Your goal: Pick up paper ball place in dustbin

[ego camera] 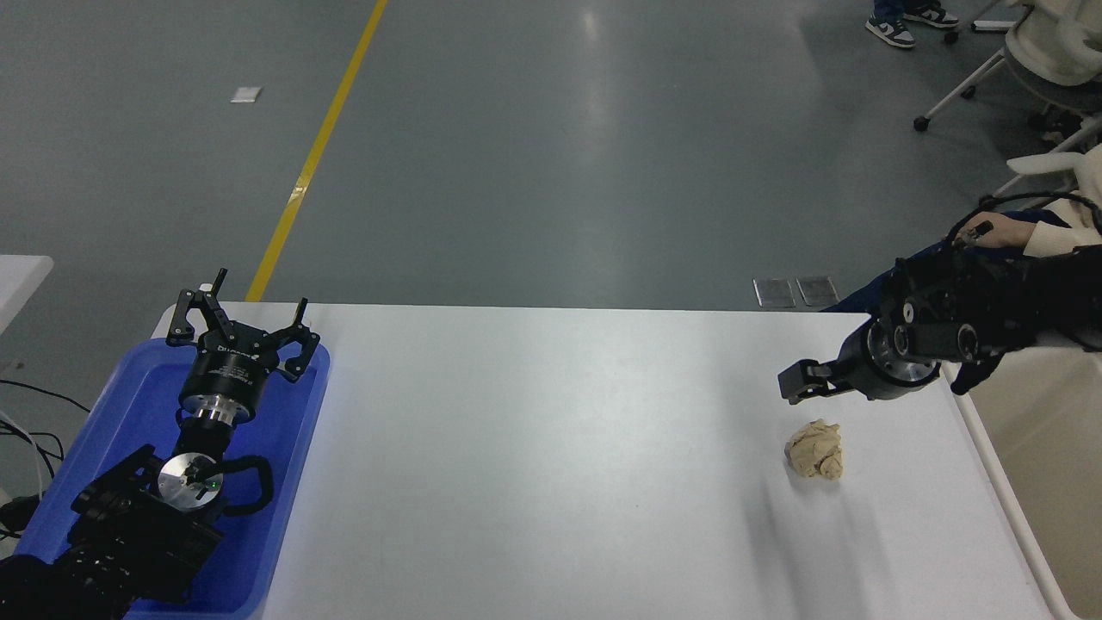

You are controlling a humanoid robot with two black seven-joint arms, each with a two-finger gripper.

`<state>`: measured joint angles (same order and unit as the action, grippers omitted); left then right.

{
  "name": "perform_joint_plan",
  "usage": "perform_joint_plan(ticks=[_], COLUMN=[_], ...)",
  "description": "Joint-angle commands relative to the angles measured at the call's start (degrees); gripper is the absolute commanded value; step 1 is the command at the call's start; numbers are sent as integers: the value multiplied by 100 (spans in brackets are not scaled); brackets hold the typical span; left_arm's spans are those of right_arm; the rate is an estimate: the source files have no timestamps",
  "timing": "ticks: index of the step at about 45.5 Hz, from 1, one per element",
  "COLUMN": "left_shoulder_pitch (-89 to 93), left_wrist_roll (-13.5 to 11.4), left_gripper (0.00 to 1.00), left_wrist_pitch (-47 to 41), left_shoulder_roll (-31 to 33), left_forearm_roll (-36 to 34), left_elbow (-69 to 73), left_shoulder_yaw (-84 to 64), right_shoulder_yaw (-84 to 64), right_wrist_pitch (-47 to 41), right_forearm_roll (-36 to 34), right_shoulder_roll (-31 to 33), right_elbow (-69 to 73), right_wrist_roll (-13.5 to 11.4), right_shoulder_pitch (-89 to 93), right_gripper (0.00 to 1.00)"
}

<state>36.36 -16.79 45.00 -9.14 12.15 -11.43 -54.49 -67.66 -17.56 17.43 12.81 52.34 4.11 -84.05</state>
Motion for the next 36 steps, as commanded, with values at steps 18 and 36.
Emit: perform_joint_plan(ticks=[18,36], left_shoulder_pitch=[-6,-6], left_wrist_roll=[-9,-9], left_gripper=[100,100], left_wrist_pitch=[0,0], left_shoulder_roll=[0,0], left_forearm_roll=[7,7], left_elbow=[0,0], left_shoulder_yaw=[0,0], right_shoulder_yaw=[438,517], right_wrist_pitch=[261,288], right_forearm_roll=[33,-90], right_shoulder_roll=[-121,-77], right_elbow=[-980,-1218], right_wrist_roll=[-86,-130], right_shoulder_pitch=[1285,1646], right_gripper=[100,54])
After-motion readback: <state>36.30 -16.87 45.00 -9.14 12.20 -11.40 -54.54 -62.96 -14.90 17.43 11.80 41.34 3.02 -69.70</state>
